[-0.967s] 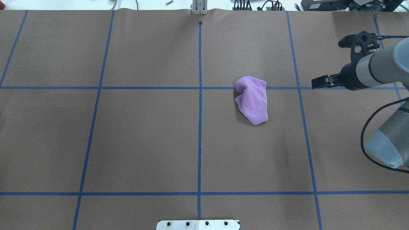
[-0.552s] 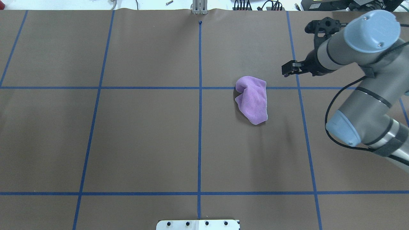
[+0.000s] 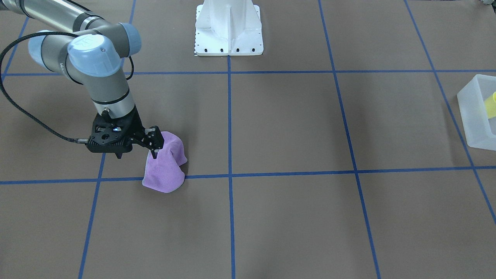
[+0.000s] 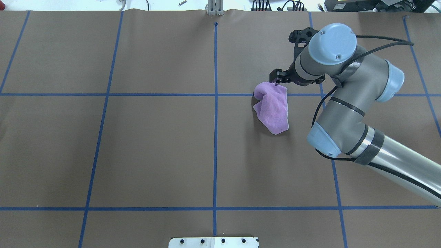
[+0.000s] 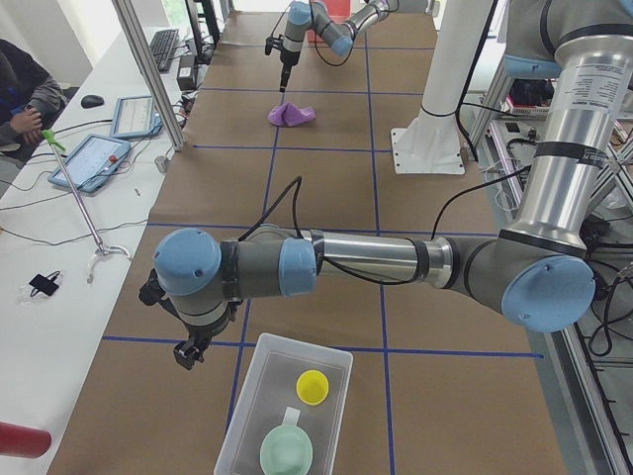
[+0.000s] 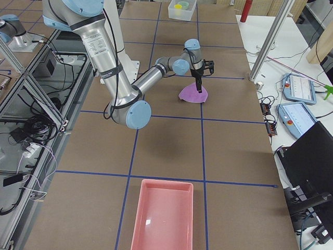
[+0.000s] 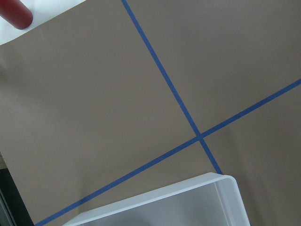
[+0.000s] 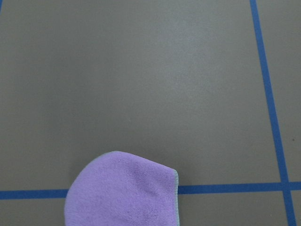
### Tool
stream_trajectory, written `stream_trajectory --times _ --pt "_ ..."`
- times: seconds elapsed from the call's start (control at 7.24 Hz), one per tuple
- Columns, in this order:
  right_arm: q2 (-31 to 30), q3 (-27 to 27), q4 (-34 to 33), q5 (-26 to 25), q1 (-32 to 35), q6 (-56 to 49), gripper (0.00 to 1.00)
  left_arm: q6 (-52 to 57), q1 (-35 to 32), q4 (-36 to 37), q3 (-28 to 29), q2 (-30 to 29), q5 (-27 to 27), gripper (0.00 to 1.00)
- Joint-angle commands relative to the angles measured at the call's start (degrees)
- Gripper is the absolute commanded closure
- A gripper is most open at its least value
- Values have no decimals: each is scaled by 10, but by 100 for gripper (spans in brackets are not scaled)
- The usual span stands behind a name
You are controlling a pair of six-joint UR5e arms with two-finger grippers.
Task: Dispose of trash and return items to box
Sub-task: 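Reach the right gripper over the lavender cloth and lower onto it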
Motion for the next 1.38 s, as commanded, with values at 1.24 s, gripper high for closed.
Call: stream_trajectory --times 1.24 --pt "47 -48 1 -34 -65 164 24 -12 5 -43 -67 52 2 2"
